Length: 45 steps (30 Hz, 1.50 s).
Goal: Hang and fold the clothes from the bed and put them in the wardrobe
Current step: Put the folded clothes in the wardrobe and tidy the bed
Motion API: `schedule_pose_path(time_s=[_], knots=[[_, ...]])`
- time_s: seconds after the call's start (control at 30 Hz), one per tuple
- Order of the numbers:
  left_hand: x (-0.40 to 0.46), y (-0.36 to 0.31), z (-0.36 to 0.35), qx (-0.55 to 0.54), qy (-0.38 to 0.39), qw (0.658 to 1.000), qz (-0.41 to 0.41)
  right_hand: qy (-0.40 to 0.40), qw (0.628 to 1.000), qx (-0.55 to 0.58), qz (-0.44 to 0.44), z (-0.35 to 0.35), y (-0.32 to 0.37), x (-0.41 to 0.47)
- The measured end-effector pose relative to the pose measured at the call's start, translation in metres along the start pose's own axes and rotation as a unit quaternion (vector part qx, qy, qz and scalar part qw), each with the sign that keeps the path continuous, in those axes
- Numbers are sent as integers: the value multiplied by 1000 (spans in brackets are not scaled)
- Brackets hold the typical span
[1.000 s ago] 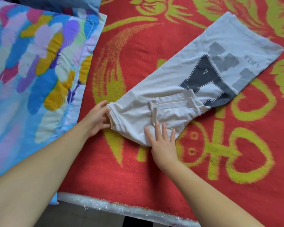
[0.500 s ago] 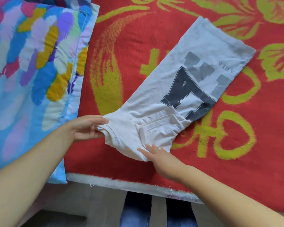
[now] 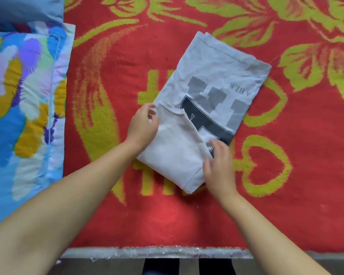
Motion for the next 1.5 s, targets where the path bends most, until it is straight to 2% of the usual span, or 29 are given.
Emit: schedule_pose_path(time_s=[0.03, 0.07, 0.1, 0.13, 0.17, 0.2, 0.23, 0.33, 0.4, 0.5, 0.6, 0.63, 0.67, 0.7, 0.73, 0.77, 0.8, 0.87, 0.93, 1.03, 1.1, 1.13, 1.2, 1.23, 1.33, 1.4, 1.47, 1.5], knots=[[-15, -10, -14, 120, 65, 979, -152, 23, 998, -38, 48, -13, 15, -17], [-39, -8, -31, 227, 148, 920, -283, 54, 989, -99, 90, -32, 28, -37], [-63, 7, -46, 324, 228, 836, -379, 104, 974, -164, 114, -55, 35, -56], [-80, 28, -52, 405, 292, 760, -417, 161, 956, -218, 114, -77, 35, -71], [-84, 56, -54, 457, 324, 713, -422, 201, 940, -255, 103, -93, 31, -79], [-81, 70, -52, 482, 320, 693, -430, 218, 931, -277, 92, -104, 25, -80], [-74, 78, -47, 495, 301, 689, -436, 222, 926, -294, 83, -109, 19, -75], [-53, 81, -41, 497, 270, 693, -446, 205, 912, -345, 83, -104, 10, -43], [-39, 71, -33, 492, 258, 707, -438, 221, 901, -362, 97, -91, 15, -23], [-37, 45, -26, 478, 245, 720, -440, 311, 877, -346, 122, -75, 18, -16], [-74, 29, -40, 475, 276, 717, -429, 402, 826, -360, 165, -52, 10, -30], [-95, 23, -48, 453, 304, 718, -431, 449, 806, -349, 163, -43, 2, -41], [-118, 20, -56, 420, 365, 714, -425, 504, 786, -325, 148, -35, -7, -56], [-140, 22, -63, 379, 467, 708, -370, 559, 769, -286, 121, -26, -13, -70], [-158, 24, -65, 329, 568, 703, -272, 602, 757, -236, 93, -16, -17, -83], [-166, 25, -63, 280, 623, 709, -175, 626, 753, -188, 71, -8, -21, -90], [-161, 23, -61, 237, 636, 726, -110, 632, 758, -152, 52, -1, -24, -90], [-133, 26, -53, 162, 594, 788, -29, 584, 806, -98, 2, 12, -36, -64], [-101, 34, -42, 42, 518, 851, 72, 486, 872, -36, -46, 24, -53, -22], [-72, 50, -44, -117, 390, 889, 210, 323, 936, 72, -123, 31, -77, 31], [-55, 51, -52, -171, 261, 921, 232, 223, 952, 117, -174, 27, -89, 50], [-46, 55, -52, -172, 171, 943, 229, 160, 959, 134, -191, 27, -91, 56], [-37, 62, -46, -139, -2, 971, 194, 31, 970, 157, -180, 36, -86, 54], [-39, 60, -47, -131, -47, 975, 174, -10, 976, 157, -153, 40, -77, 47], [-59, 54, -55, -83, -70, 982, 154, -28, 990, 108, -83, 30, -60, 11], [-71, 56, -53, -25, -72, 984, 162, -18, 987, 70, -143, 22, -76, -7], [-76, 58, -51, 21, -57, 988, 138, -5, 970, 37, -240, 19, -102, -8], [-75, 58, -50, 30, -54, 991, 122, 6, 965, 24, -260, 18, -108, -2]])
Point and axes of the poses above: each hand's wrist, its own x-axis towards the middle knuckle, its own z-axis out of the back of the hand, y = z × x, the point moved 8 cm from there along x, towards the middle knuckle, and after that the axes turned 4 degrees about -z, right-handed, at the moved point
